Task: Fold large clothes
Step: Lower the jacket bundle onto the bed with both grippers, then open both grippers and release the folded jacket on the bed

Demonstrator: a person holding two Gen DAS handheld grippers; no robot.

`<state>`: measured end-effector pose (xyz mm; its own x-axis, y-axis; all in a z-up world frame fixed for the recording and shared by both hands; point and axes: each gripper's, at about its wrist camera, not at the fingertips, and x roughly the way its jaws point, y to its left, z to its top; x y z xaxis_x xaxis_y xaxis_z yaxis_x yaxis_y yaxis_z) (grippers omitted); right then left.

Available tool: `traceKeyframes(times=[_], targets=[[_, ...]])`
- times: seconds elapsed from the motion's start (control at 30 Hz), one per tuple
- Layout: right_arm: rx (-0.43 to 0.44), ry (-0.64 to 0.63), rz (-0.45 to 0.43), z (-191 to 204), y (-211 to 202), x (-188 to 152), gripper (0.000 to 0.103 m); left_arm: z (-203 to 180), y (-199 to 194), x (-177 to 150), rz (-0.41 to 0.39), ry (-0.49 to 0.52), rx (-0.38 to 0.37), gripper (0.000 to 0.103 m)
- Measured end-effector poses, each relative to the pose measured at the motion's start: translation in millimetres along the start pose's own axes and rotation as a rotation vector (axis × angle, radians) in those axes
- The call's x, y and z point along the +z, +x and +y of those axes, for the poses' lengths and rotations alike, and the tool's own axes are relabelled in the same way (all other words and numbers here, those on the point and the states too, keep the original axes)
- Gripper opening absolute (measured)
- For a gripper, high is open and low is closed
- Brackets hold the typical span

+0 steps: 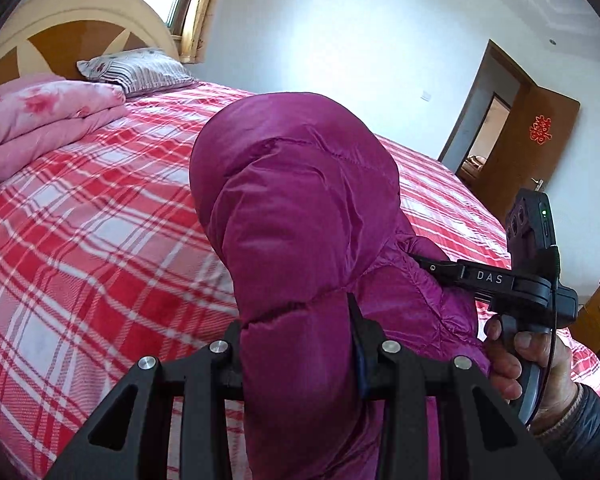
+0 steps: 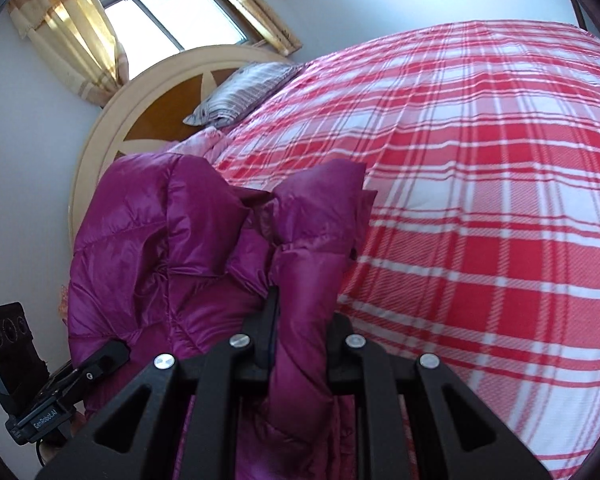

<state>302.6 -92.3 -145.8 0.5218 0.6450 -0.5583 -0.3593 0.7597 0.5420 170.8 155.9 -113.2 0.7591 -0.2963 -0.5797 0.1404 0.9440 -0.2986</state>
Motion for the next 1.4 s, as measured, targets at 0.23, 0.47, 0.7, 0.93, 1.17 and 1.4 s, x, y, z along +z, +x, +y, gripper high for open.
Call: traceKeyframes(times=[0.23, 0.47, 0.7, 0.93, 1.17, 1.4], targets=[[-0.002, 0.006, 0.024, 5, 14, -4, 0.018, 10, 3, -6, 0.017, -0.021, -0.001, 0.037], [-0.018, 0.006, 0.042, 7, 23, -4, 0.018, 18, 9, -12, 0.025, -0.036, -0.009, 0.038], [-0.052, 0.009, 0.068, 5, 35, -10, 0.019, 31, 26, -24, 0.073, -0.054, 0.030, 0.057], [-0.063, 0.034, 0.087, -4, 44, -17, 0.019, 35, 32, -30, 0.082, -0.059, 0.028, 0.063], [-0.111, 0.012, 0.096, 0, 43, -14, 0.026, 21, 17, -28, 0.067, -0.046, 0.092, 0.066], [-0.190, 0.008, -0.009, 18, -5, -10, 0.076, 7, -35, -8, -0.017, -0.022, 0.159, 0.067]])
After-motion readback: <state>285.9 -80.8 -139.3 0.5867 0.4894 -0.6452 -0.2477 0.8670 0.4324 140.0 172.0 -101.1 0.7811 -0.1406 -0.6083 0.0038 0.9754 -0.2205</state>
